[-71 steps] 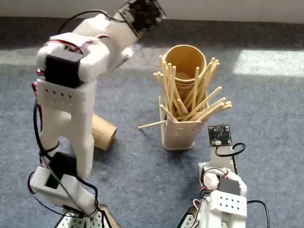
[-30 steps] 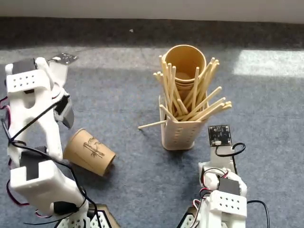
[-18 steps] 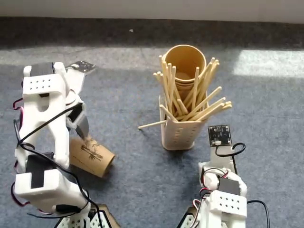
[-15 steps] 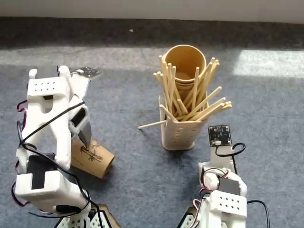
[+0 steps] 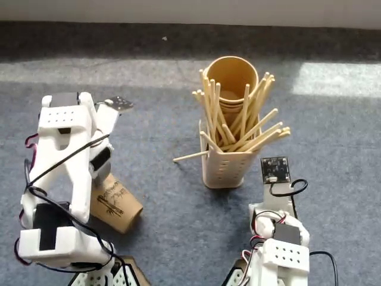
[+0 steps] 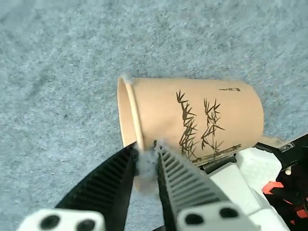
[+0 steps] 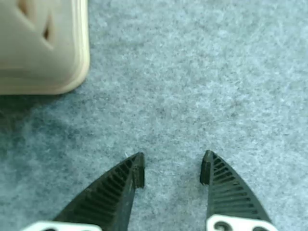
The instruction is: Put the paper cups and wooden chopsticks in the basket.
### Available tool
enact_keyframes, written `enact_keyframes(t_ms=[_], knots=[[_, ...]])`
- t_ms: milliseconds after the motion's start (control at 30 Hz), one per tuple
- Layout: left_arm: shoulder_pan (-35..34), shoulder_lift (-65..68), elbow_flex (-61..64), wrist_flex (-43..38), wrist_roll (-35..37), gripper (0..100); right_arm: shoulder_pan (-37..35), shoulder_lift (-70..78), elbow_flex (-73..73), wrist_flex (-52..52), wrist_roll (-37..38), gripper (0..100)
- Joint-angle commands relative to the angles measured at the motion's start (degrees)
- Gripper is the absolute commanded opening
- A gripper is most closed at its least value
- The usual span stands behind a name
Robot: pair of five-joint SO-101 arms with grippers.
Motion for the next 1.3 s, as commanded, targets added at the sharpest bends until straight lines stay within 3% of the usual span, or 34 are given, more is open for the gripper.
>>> enact_keyframes(t_ms=[0, 500, 700, 800, 967, 1100, 1267], knots=[[4.53, -0.92, -0.4, 0.09, -1.58, 0, -0.92, -0.13, 0.66, -0.75, 0.7, 20.2], [5.85, -7.08, -47.96, 0.53, 0.79, 0, -0.92, -0.13, 0.66, -0.75, 0.7, 20.2], [14.11, -7.16, -63.16, -0.7, 0.35, 0, -0.92, -0.13, 0.66, -0.75, 0.7, 20.2], [20.79, -6.99, -72.13, -8.44, 0.35, 0, -0.92, -0.13, 0.66, -0.75, 0.7, 20.2], [34.51, -6.99, -67.3, -21.63, 0.0, 0, -0.92, -0.13, 0.66, -0.75, 0.7, 20.2], [40.92, -6.99, -56.66, -32.09, -4.92, 0, -0.92, -0.13, 0.66, -0.75, 0.7, 20.2], [44.88, -6.99, -43.47, -34.2, -5.19, 0, -0.92, -0.13, 0.66, -0.75, 0.7, 20.2]])
